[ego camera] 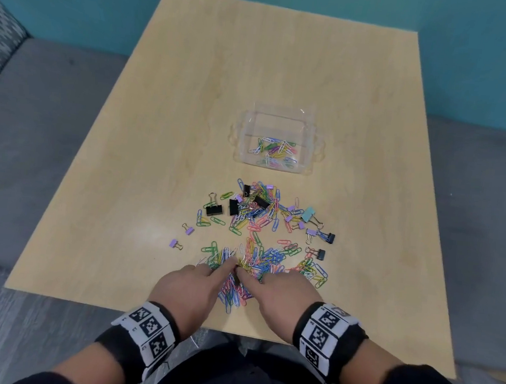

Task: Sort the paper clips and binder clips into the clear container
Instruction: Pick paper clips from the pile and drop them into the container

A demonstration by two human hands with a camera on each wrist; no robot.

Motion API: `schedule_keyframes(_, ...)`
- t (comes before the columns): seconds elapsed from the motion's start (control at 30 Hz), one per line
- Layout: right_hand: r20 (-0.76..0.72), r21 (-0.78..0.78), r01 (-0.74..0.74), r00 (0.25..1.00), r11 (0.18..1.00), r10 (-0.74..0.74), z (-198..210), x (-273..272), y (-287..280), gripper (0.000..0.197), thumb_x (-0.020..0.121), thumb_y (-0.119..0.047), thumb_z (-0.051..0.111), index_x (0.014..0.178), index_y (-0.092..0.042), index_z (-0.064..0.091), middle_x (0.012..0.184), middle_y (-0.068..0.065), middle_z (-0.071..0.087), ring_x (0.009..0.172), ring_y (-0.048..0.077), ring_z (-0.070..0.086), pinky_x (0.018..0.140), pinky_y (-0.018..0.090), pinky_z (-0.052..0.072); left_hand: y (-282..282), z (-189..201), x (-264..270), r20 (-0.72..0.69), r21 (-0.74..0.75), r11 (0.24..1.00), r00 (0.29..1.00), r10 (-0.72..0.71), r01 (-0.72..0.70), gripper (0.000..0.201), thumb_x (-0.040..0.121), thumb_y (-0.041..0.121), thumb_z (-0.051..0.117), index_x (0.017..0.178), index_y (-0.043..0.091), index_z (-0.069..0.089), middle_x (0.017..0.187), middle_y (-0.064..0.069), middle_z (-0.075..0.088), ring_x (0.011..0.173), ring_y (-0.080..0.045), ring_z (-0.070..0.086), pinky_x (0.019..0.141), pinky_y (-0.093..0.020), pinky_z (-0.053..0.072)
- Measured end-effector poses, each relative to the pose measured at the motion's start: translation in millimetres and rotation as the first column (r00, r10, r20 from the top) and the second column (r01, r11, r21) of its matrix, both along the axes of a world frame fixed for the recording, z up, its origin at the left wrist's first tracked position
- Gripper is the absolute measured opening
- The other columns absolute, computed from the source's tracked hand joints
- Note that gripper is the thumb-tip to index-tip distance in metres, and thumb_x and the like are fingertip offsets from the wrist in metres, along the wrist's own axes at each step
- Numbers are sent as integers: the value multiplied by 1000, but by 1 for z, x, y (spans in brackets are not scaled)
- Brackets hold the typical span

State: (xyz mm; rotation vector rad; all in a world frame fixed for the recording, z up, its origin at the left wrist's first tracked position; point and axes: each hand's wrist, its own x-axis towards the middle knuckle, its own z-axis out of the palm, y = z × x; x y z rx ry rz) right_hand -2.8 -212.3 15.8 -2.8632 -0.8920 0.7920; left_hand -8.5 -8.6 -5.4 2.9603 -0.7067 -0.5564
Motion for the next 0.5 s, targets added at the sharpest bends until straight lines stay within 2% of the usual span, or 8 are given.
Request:
schedule_keyframes(0.03,9,3,9,1000,1000,-9,-1,1,1,73,88,-14,44,148,-26,5,87,10,56,67,31,50,62,39,37,-1,0,1,-13,2,1000,1000,8,-8,72,85,27,55,145,33,14,82,2,57,69,-24,58,48,-31,36)
schedule_keyframes(0.07,12,1,27,1000,1000,-27,-1,2,2,75,88,-14,44,148,-25,2,89,9,57,72,32,54,65,39,39,-2,-1,2,-24,9,1000,1000,15,-15,69,89,27,47,144,34,7,88,1,56,76,-26,58,53,-33,38)
schedule_keyframes(0.13,4,-6,71,997,997,-71,-4,4,1,77,86,-13,43,148,-24,-2,94,10,58,76,32,56,69,41,43,-3,-1,4,-42,-1,999,998,50,-50,54,94,32,37,142,33,12,96,-1,57,82,-29,59,58,-36,44)
schedule_keyframes(0.2,-3,-4,109,994,994,-109,-3,4,1,76,87,-13,40,148,-24,-3,97,10,59,73,32,52,68,40,42,-2,0,5,-47,16,997,996,71,-70,46,96,35,34,140,31,21,98,-1,58,84,-29,59,61,-37,47)
schedule_keyframes(0.27,9,4,135,991,991,-135,0,6,-1,71,90,-15,38,149,-23,-1,98,9,59,71,32,49,62,36,35,-3,3,6,-63,22,997,996,68,-67,46,96,33,34,140,30,22,100,-1,58,86,-28,59,61,-37,45)
schedule_keyframes(0.33,16,9,153,988,988,-153,3,9,0,67,92,-17,37,149,-23,1,98,7,59,74,32,53,61,35,32,-9,5,8,-52,1,999,997,54,-54,49,95,30,36,141,30,19,98,0,57,86,-28,57,58,-35,42)
schedule_keyframes(0.43,-18,-21,190,981,981,-191,1,20,3,68,91,-18,39,148,-25,2,83,3,54,63,29,47,56,34,36,-22,5,12,-40,-4,1000,999,1,-1,56,91,24,39,142,33,17,85,1,50,78,-28,54,52,-33,30)
schedule_keyframes(0.5,-49,-72,222,973,973,-225,-1,26,2,73,87,-15,43,148,-22,3,73,0,49,58,28,46,51,33,37,-25,5,17,-51,10,1000,999,-7,8,52,89,22,45,138,30,29,85,0,52,77,-28,55,51,-33,30)
